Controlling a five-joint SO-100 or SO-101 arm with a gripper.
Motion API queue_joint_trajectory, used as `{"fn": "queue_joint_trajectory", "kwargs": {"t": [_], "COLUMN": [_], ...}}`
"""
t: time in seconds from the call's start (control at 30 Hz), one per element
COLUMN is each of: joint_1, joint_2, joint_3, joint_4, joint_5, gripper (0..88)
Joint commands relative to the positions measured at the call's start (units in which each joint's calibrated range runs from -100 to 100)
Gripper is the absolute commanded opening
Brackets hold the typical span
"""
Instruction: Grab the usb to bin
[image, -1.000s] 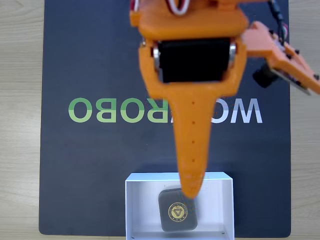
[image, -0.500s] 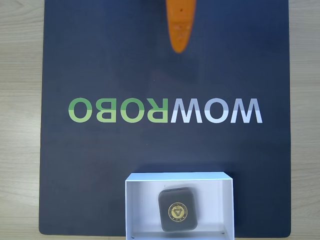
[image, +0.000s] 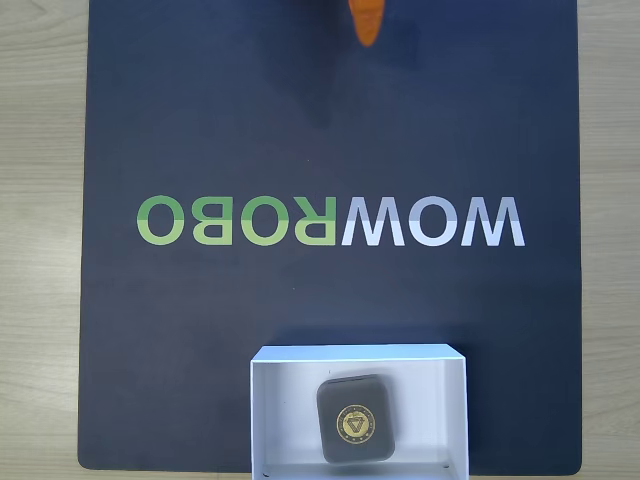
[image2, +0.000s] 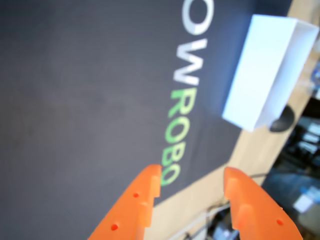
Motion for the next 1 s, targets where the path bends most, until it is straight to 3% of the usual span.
{"fn": "queue_joint_trajectory", "kwargs": {"t": [0.0,0.43,0.97], "joint_1": [-0.86,6.38,7.81], "joint_2": [-5.38,-17.75,-17.75], "joint_3": [6.07,29.83,30.73], "joint_4": [-1.39,-5.76,-6.02], "joint_5": [0.18,1.66,1.44], "gripper": [13.7,13.7,13.8]}}
